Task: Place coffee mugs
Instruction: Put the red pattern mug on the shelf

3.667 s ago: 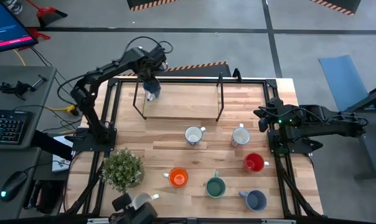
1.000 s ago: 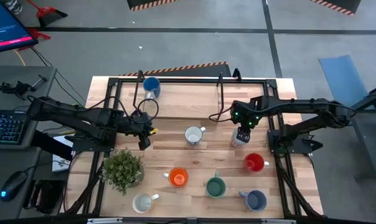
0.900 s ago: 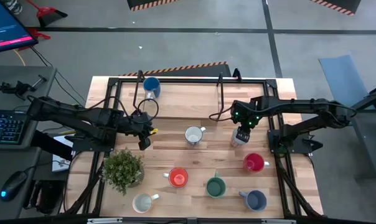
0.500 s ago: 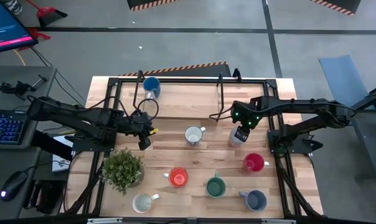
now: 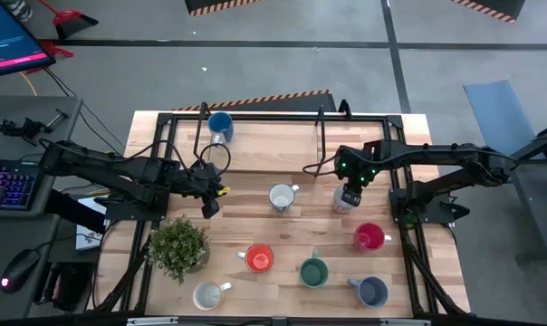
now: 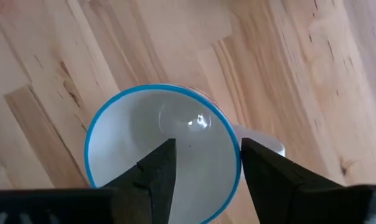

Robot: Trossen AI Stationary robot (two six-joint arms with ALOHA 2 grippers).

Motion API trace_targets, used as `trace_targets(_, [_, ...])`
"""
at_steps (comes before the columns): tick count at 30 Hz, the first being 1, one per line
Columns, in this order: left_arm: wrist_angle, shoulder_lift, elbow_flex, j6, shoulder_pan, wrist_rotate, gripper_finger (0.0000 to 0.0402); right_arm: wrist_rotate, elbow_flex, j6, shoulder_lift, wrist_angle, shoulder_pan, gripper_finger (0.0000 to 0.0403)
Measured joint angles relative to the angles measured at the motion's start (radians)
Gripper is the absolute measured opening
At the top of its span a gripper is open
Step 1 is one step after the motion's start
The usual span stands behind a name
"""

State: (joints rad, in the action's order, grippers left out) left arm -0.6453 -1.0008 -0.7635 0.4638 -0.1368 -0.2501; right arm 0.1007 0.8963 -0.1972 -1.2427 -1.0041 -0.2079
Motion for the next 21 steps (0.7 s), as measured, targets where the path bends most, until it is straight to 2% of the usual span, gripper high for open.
trace_targets(5, [0.0, 0.0, 0.0, 0.007, 0.0, 0.0, 0.0074, -0.044, 0.0, 0.154, 0.0, 0.025, 0.0, 0.016])
trace_targets(10, [0.001, 0.0, 0.0, 0.007, 0.0, 0.0, 0.0074, -0.029, 0.0, 0.266, -0.015, 0.031, 0.003, 0.016])
trace_targets(21, [0.0, 0.0, 0.0, 0.007, 0.0, 0.0, 0.0074, -0.04, 0.0, 0.305, -0.157, 0.083, 0.006, 0.016])
